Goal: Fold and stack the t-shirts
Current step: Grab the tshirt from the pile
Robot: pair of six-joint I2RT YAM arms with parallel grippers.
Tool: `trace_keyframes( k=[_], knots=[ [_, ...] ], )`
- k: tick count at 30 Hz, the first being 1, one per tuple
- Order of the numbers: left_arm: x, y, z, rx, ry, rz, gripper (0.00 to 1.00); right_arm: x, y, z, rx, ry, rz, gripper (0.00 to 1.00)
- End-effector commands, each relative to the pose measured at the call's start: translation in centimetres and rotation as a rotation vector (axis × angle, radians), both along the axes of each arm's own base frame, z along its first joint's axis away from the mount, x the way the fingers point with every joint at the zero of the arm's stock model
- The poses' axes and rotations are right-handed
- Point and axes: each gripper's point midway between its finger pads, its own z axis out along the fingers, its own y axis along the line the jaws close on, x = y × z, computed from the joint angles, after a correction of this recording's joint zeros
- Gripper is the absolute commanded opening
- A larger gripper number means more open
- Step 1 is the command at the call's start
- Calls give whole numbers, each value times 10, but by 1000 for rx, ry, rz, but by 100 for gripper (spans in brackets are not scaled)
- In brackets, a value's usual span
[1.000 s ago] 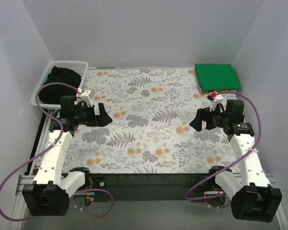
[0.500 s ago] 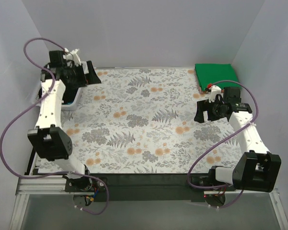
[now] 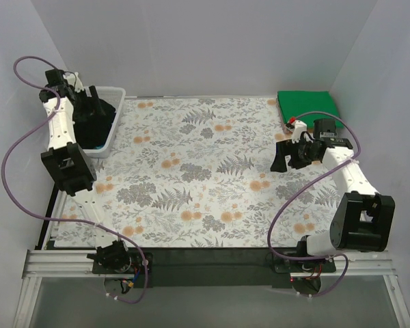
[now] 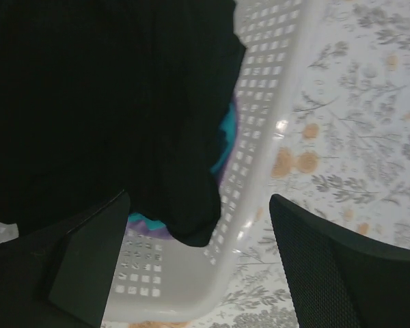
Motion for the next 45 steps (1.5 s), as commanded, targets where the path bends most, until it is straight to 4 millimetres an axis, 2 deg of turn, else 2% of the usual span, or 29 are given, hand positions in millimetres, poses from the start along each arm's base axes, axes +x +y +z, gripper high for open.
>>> trace_keyframes(
  k=[1,7,9,12,13,15,16,18,19,20,24,27,28,30,31,33,34,38,42,43,45],
  knots=[
    [7,29,-2,160,-20,38,82,-3,11,-2,62,6,51,98],
    [21,61,-49,255,37,102,81,-6,14,-10,78,20,69,98],
    [29,64,-64,258,39,97,78,-5,13,-11,78,19,68,98],
    [36,62,-75,235,38,90,68,-3,12,-12,69,21,65,98],
    [38,63,-79,232,35,95,59,-3,12,-13,70,24,65,98],
    [41,60,-78,214,25,94,50,-4,13,-13,72,28,66,98],
    [42,59,-74,210,14,94,37,-4,13,-14,76,33,64,98],
    [43,57,-69,201,-2,94,21,-5,14,-14,84,36,66,98],
    [44,56,-58,205,-26,96,13,-6,15,-15,87,41,67,98],
    [44,57,-52,210,-38,98,0,-6,15,-15,90,41,70,98],
    [46,57,-4,236,-123,105,0,-7,16,-16,97,47,73,98],
    [45,58,45,272,-222,110,0,-8,17,-14,102,42,77,98],
    [44,58,70,290,-277,116,0,-8,17,-13,103,40,76,98],
    [43,58,97,314,-339,122,0,-7,17,-13,104,39,77,98],
    [41,57,117,326,-382,125,0,-8,18,-12,107,39,79,98],
    [39,56,137,338,-424,131,0,-8,18,-13,107,42,75,98],
    [37,55,153,345,-461,135,0,-8,18,-12,107,40,75,98],
    [32,51,185,341,-546,149,0,-8,17,-14,105,46,73,98],
    [26,32,219,296,-634,101,0,-5,17,-13,101,43,72,98],
    [20,25,238,279,-677,93,0,-5,16,-13,99,43,70,98],
    [14,7,258,232,-729,34,0,-5,16,-12,99,40,70,98]
  ],
)
